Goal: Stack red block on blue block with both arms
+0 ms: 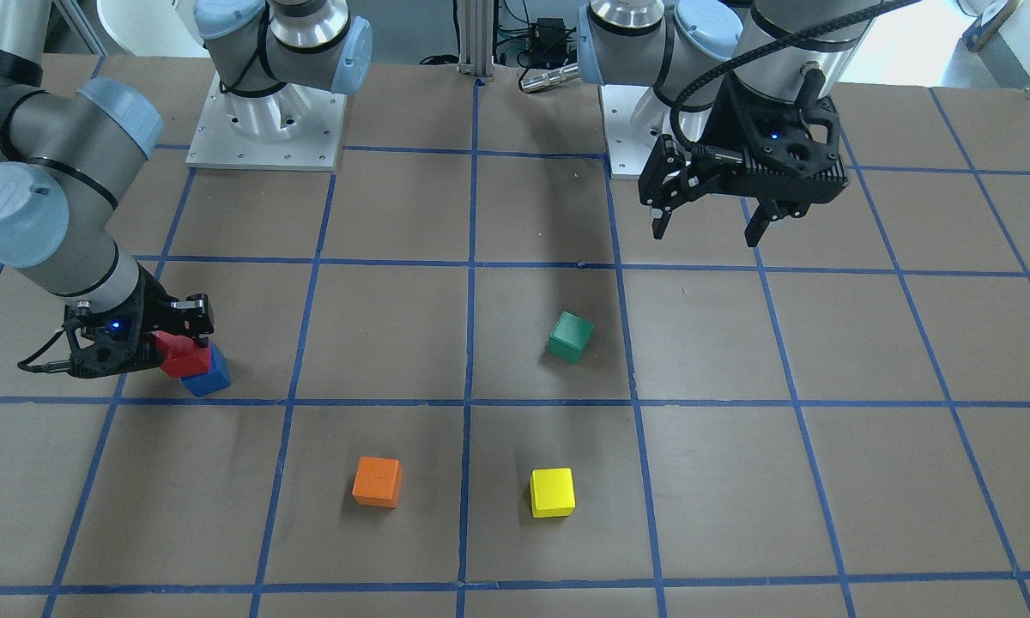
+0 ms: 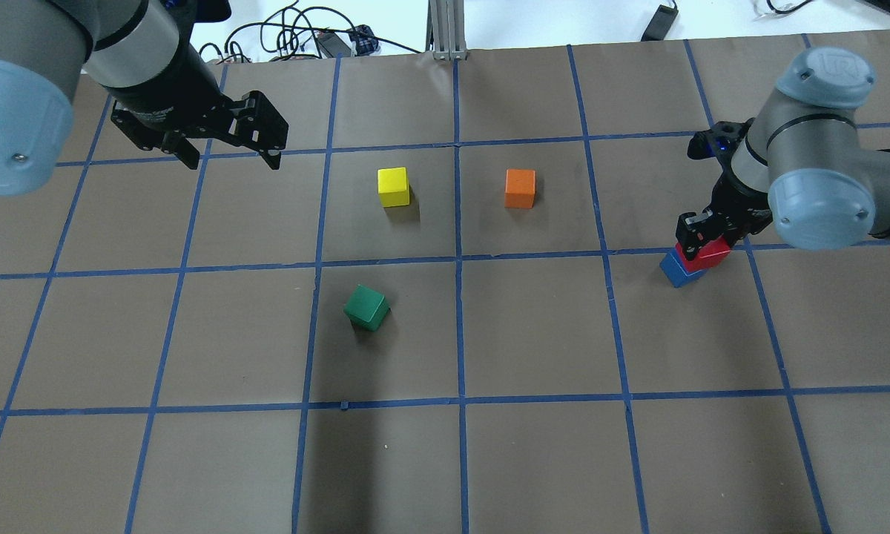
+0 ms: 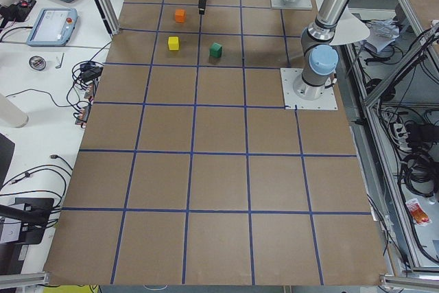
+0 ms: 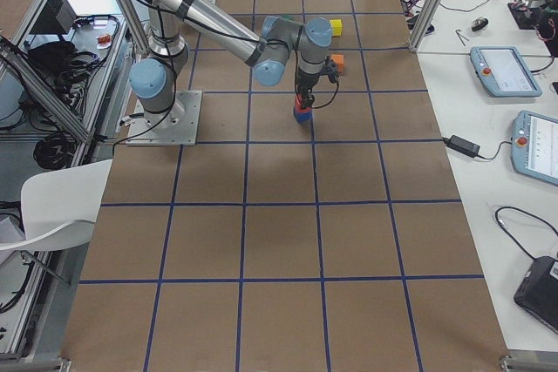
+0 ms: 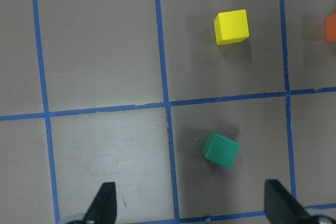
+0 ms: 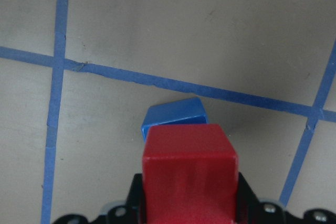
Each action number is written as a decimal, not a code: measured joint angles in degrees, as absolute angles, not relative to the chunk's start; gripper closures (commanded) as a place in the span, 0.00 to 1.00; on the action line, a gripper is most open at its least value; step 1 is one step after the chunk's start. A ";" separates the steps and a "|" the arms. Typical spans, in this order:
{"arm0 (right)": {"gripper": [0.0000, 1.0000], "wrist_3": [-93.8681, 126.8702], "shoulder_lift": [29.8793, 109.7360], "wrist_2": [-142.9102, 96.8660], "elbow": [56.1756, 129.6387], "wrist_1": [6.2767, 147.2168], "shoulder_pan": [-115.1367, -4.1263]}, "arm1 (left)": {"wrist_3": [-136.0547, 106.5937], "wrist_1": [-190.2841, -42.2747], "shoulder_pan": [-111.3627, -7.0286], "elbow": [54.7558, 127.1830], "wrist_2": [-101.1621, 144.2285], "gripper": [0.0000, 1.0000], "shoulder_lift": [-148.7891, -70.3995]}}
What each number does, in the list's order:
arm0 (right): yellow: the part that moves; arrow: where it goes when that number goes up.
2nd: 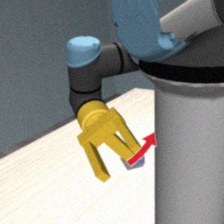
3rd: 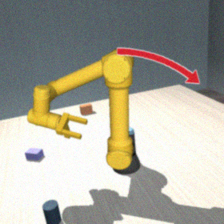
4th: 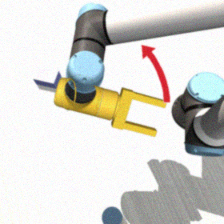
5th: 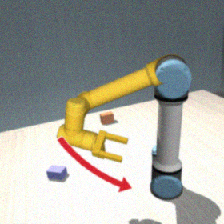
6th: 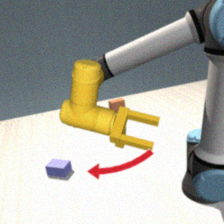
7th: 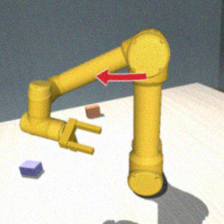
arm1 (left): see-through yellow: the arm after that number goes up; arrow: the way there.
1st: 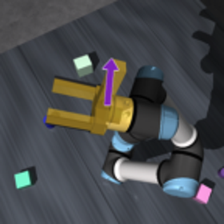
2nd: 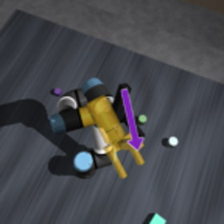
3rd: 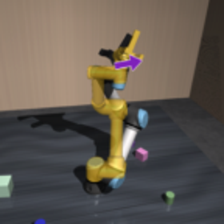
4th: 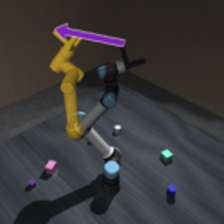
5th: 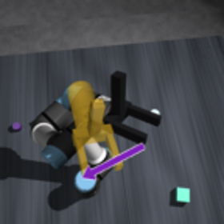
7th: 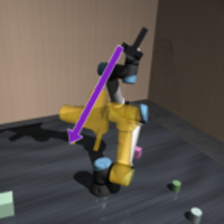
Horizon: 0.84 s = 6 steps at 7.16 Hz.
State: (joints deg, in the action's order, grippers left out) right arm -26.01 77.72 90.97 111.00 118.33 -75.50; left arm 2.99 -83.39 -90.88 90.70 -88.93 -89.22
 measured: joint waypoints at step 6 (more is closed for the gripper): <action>0.00 -25.28 78.90 91.53 107.51 116.40 -75.55 | 2.99 -83.33 -90.88 90.70 -88.92 0.00 -89.27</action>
State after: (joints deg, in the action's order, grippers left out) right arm -25.28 78.90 91.53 107.51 116.40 -75.55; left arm 2.99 -83.33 -90.88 90.70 -88.92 -89.27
